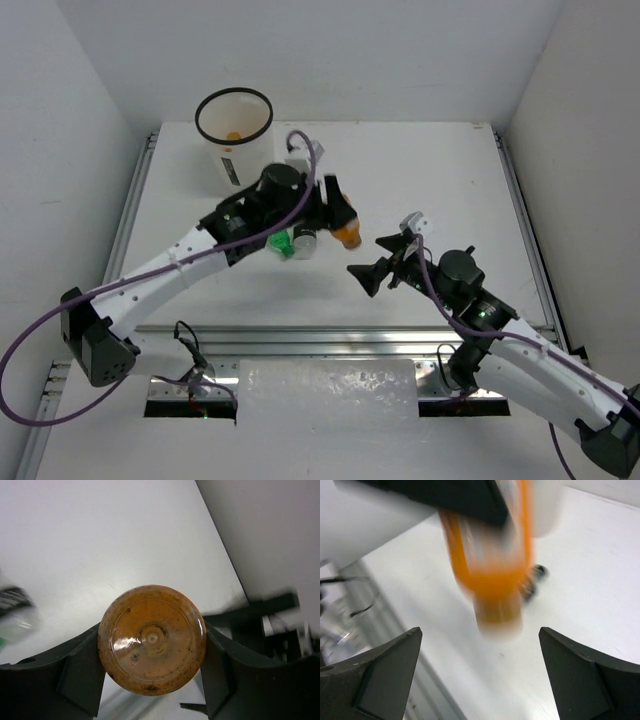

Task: Put the plastic bottles in the bin

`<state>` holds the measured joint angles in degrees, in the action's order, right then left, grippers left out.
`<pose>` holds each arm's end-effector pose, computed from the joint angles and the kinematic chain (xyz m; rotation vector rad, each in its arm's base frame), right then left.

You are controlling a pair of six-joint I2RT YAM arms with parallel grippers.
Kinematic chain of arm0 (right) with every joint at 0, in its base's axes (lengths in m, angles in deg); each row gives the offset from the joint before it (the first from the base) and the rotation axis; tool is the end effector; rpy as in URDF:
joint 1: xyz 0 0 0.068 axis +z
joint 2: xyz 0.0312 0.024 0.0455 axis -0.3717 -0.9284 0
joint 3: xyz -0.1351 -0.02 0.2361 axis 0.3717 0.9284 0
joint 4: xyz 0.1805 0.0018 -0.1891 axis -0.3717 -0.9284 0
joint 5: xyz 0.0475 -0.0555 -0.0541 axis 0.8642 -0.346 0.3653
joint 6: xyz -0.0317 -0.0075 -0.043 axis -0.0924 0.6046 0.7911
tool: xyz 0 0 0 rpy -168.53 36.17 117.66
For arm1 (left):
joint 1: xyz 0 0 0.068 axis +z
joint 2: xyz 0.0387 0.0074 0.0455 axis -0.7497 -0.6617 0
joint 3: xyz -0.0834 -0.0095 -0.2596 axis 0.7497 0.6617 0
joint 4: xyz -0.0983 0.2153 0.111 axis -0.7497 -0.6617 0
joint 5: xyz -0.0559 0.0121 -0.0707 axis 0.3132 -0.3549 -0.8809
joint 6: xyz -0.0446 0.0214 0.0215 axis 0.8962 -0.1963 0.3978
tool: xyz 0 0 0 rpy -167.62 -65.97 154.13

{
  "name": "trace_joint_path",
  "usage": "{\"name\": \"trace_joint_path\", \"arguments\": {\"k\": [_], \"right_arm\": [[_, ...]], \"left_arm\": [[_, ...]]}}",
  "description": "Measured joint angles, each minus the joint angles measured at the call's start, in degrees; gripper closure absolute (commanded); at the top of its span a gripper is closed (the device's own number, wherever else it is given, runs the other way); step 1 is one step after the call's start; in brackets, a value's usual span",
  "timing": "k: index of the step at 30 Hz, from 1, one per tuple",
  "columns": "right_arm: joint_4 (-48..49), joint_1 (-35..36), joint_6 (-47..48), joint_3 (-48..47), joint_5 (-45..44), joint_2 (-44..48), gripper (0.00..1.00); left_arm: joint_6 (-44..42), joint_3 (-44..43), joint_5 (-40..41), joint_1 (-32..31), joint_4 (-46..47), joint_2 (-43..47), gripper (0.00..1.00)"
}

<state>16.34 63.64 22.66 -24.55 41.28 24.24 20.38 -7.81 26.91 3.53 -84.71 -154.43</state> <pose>0.1277 0.1222 0.2747 -0.5178 1.6272 0.8921 0.2110 -0.2165 0.3574 0.3251 2.0770 -0.9421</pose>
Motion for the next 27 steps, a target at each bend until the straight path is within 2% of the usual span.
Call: {"name": "trace_joint_path", "arguments": {"k": [3,6,9,11,12,14,15,18,21,24,27], "right_arm": [[-5.9,0.2,-3.2,-0.9,-12.7,1.7,0.01],[-12.9,0.1,-6.2,-2.8,-22.9,0.7,0.01],[-18.7,-0.1,-8.2,-4.2,-27.8,-2.0,0.01],[-20.7,-0.1,-8.8,-4.5,-28.5,-3.5,0.01],[-21.4,-0.1,-9.0,-4.6,-28.4,-4.4,0.01],[-21.9,-0.2,-9.0,-5.5,-27.1,-6.8,0.01],[-22.0,-0.2,-9.0,-6.3,-26.4,-8.3,0.01],[-22.4,-0.2,-9.0,-13.5,-22.4,-18.4,0.01],[-20.9,-0.3,-9.0,-21.7,-19.1,-29.4,0.01],[-19.5,-0.5,-9.4,-30.0,-16.2,-41.0,0.01],[-21.3,-0.5,-10.4,-39.2,-14.6,-52.9,0.03]], "left_arm": [[0.0,-11.3,11.3,5.6,-7.5,-2.1,1.00],[-0.1,-23.4,18.9,17.6,-12.3,-5.7,1.00],[-0.6,-36.0,25.8,27.7,-15.4,-12.5,0.90],[-1.2,-44.8,28.4,31.9,-18.5,-18.8,0.64],[-1.5,-49.8,29.1,33.5,-19.9,-22.6,0.41],[-2.5,-57.3,29.2,35.8,-21.5,-29.7,0.25],[-2.8,-61.2,29.0,36.7,-22.8,-33.7,0.01],[-3.2,-68.4,27.1,38.9,-24.3,-43.7,0.00],[-3.8,-69.0,25.2,39.8,-26.9,-48.4,0.00],[-4.6,-65.3,24.0,40.1,-27.4,-47.1,0.00],[-5.5,-59.5,23.6,39.8,-27.2,-40.0,0.00]]}}
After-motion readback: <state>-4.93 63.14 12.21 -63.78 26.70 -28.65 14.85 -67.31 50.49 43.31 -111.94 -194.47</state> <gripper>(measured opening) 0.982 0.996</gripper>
